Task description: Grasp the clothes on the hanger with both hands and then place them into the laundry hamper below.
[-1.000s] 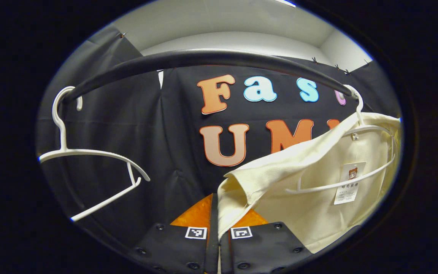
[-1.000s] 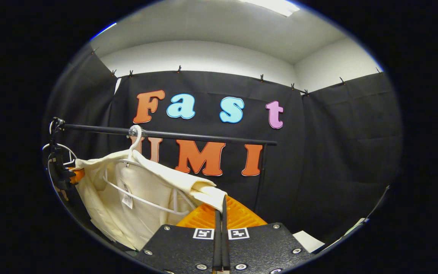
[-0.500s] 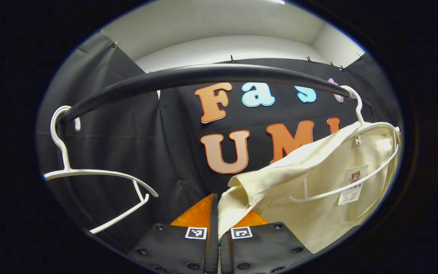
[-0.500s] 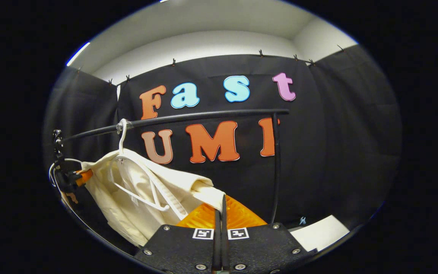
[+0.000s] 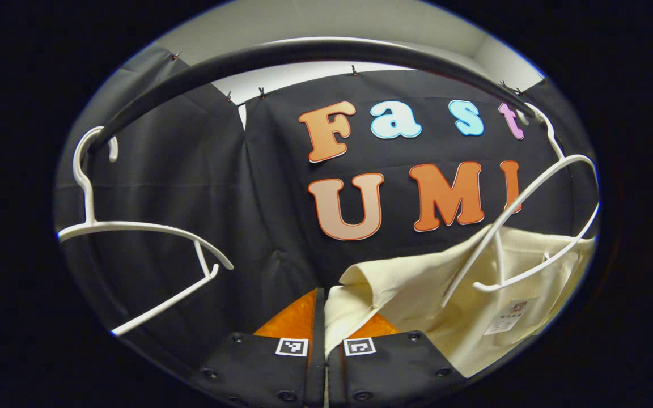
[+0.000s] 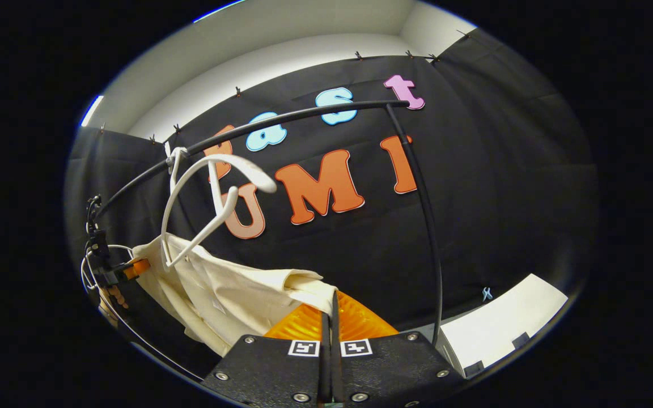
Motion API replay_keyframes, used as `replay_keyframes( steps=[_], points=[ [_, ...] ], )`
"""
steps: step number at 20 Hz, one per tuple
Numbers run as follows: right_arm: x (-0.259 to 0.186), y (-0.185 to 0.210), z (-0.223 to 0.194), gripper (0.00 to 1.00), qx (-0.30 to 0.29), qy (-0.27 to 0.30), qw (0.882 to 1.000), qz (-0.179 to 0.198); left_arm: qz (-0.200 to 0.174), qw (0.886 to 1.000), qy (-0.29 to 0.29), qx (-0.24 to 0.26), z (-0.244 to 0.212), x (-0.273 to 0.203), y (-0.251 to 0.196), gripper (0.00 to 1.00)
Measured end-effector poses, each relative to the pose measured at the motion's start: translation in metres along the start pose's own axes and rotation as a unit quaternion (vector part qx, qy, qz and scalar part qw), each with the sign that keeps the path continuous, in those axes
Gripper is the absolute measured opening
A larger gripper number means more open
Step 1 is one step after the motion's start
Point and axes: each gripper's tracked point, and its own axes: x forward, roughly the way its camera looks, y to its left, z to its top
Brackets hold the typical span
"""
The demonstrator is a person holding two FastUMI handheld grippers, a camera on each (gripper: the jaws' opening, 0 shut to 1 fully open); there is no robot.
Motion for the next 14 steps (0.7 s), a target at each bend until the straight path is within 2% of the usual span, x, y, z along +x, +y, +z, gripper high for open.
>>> replay_keyframes(
  steps=[5,9,14],
  points=[
    [0.007,0.002,-0.023,0.0,-0.019,0.019,1.0,-0.013,-0.003,0.998,0.054,-0.016,-0.051,0.003,0.003,0.09],
    [0.008,0.003,-0.032,0.0,-0.031,0.021,0.999,-0.035,-0.01,0.998,0.06,-0.009,-0.064,0.007,-0.005,0.09],
    [0.009,0.018,-0.046,0.0,-0.032,0.016,0.998,-0.049,-0.039,0.996,0.077,-0.012,-0.078,-0.004,-0.028,0.09]
  ],
)
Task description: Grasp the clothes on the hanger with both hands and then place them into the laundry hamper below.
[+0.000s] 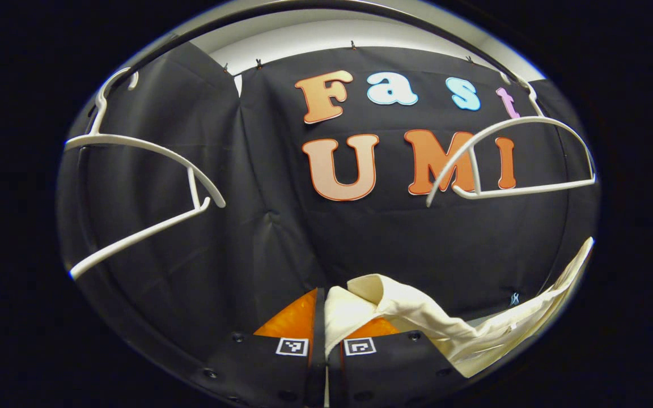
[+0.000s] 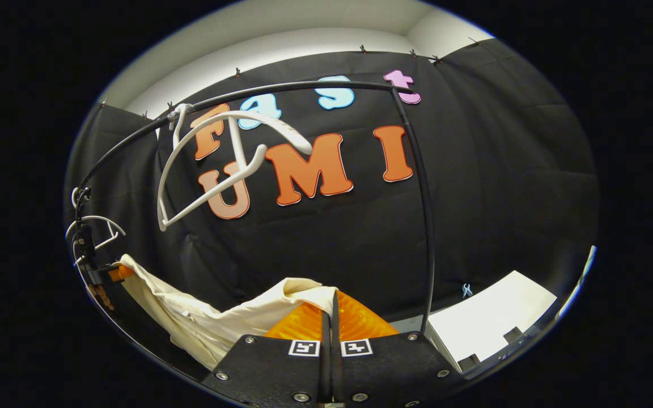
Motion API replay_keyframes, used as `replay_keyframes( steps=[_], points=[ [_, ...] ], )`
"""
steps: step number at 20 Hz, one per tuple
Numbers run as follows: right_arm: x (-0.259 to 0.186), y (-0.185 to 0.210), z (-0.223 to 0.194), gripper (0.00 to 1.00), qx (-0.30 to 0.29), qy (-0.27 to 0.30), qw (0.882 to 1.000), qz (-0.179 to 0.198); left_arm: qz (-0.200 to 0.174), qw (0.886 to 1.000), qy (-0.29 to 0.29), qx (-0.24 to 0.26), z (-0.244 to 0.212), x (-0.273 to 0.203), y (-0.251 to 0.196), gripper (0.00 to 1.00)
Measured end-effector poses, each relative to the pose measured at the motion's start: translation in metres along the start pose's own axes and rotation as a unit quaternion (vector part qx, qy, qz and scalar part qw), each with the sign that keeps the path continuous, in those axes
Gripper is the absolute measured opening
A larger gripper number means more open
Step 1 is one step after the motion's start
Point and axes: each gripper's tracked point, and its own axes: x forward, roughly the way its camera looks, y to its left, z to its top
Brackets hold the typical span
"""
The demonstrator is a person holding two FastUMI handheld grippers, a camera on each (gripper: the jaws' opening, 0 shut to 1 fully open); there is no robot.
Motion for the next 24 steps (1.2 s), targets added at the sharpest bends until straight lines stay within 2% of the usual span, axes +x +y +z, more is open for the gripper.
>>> replay_keyframes(
  steps=[6,12,18,24],
  points=[
    [0.003,0.058,-0.014,0.0,-0.026,0.001,0.999,0.027,-0.037,0.999,0.017,-0.005,-0.012,-0.008,-0.033,0.09],
    [-0.001,0.119,-0.04,0.0,-0.038,0.011,0.998,0.058,-0.064,0.997,0.037,-0.027,-0.027,-0.039,-0.057,0.09],
    [0.01,0.153,-0.049,0.0,-0.044,0.015,0.995,0.084,-0.084,0.994,0.056,-0.036,-0.043,-0.036,-0.083,0.09],
    [0.034,0.167,-0.082,0.0,-0.055,0.041,0.993,0.091,-0.089,0.99,0.1,-0.031,-0.087,-0.035,-0.088,0.09]
  ],
)
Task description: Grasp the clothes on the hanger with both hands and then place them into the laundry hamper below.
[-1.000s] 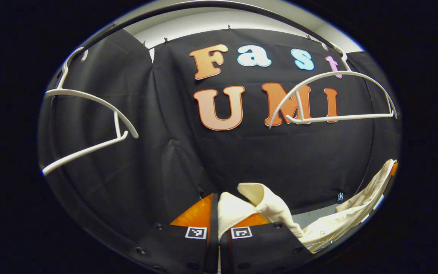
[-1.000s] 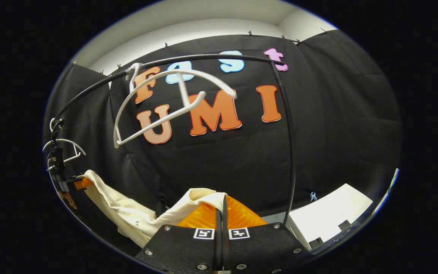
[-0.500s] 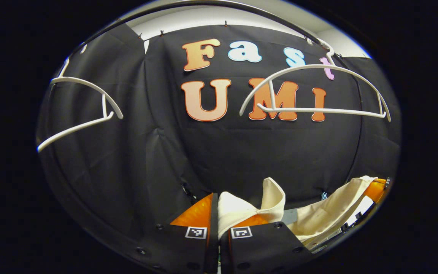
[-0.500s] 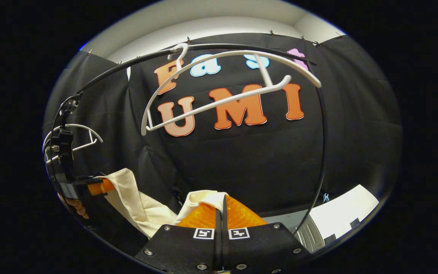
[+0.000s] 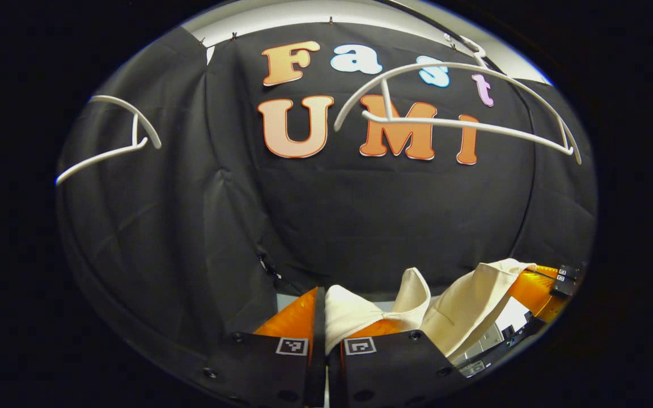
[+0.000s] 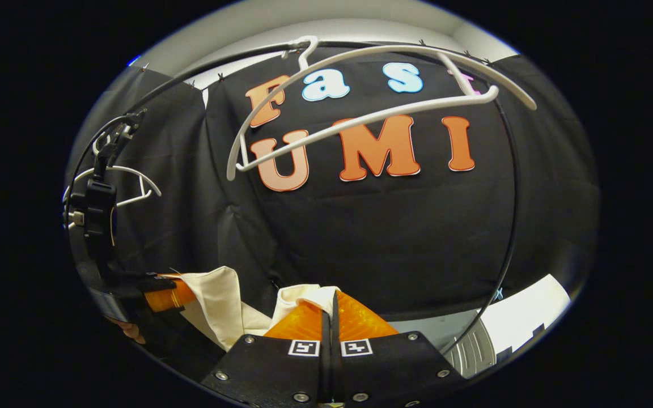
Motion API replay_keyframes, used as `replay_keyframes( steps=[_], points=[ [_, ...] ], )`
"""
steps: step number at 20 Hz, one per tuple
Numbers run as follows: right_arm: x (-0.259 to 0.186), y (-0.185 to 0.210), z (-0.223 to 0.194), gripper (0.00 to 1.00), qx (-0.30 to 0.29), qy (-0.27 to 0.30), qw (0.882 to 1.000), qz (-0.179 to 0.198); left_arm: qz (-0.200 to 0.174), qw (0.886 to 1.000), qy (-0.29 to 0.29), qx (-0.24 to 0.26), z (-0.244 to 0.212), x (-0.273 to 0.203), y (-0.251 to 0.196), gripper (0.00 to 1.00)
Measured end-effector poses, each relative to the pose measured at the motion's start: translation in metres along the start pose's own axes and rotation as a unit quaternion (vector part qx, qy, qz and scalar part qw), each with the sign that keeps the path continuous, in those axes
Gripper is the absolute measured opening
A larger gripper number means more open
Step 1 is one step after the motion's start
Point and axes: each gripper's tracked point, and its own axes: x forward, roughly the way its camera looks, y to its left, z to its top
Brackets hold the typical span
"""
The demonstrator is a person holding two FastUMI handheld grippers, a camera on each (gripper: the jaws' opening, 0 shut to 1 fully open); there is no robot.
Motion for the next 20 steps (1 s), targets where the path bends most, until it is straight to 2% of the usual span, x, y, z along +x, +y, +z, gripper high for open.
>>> replay_keyframes(
  steps=[10,16,20],
  points=[
    [0.058,-0.009,-0.072,0.0,-0.001,0.074,0.997,-0.009,0.015,0.995,0.096,-0.011,-0.077,0.051,0.021,0.1],
    [0.084,-0.02,-0.135,0.0,0.0,0.138,0.99,-0.023,0.013,0.983,0.183,-0.017,-0.149,0.076,0.029,0.09],
    [0.1,-0.032,-0.176,0.0,0.004,0.183,0.982,-0.038,0.009,0.973,0.23,-0.016,-0.18,0.087,0.027,0.09]
  ],
)
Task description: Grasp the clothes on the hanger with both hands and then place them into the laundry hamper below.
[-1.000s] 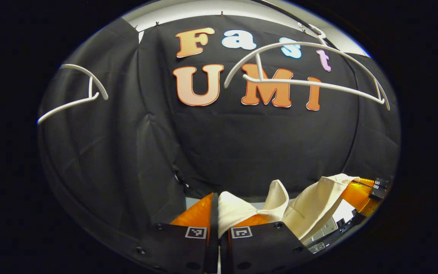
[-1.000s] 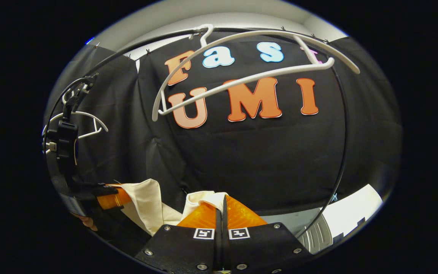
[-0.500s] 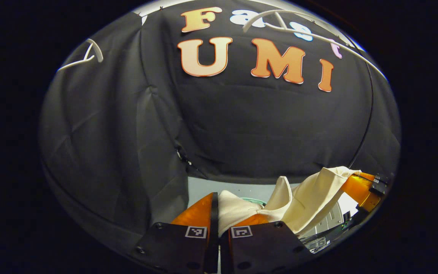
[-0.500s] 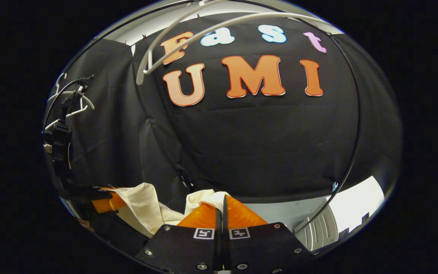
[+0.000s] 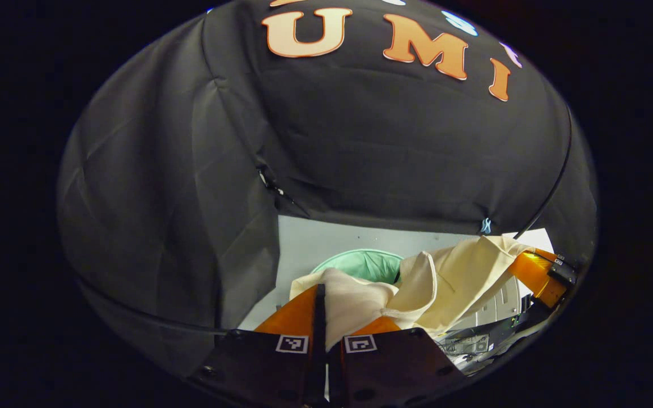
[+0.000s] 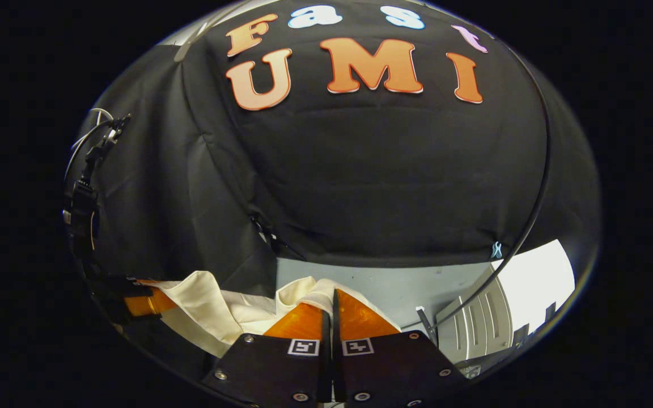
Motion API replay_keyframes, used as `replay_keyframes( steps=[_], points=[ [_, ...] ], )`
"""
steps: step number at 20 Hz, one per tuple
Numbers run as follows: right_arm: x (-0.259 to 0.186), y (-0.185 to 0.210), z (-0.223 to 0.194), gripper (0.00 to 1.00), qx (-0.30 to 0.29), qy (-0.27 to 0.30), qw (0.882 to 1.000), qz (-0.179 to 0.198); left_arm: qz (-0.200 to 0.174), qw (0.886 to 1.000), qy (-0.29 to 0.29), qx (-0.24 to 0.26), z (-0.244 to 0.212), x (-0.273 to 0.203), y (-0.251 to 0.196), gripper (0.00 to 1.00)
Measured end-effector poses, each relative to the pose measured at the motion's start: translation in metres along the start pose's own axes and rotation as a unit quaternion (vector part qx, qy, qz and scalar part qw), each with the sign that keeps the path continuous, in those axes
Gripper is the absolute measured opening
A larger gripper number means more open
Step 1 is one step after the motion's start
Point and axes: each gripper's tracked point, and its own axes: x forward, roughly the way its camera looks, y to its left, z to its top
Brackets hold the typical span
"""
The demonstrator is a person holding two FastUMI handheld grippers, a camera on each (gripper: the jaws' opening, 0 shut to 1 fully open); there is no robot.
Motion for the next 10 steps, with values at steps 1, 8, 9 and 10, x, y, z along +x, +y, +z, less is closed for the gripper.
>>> replay_keyframes(
  steps=[1,8,9,10],
  points=[
    [0.005,-0.003,-0.007,0.01,0.004,0.013,1.0,-0.004,0.002,1.0,0.013,0.002,-0.007,0.005,0.0,0.1],
    [0.023,-0.024,-0.066,0.03,0.004,0.109,0.993,-0.04,0.001,0.992,0.124,0.008,-0.07,0.04,-0.005,0.1],
    [0.024,-0.026,-0.073,0.04,0.004,0.118,0.992,-0.045,0.003,0.99,0.141,0.009,-0.076,0.041,-0.007,0.1],
    [0.026,-0.027,-0.076,0.05,0.005,0.124,0.991,-0.05,0.012,0.988,0.152,0.015,-0.079,0.042,-0.003,0.1]
  ],
)
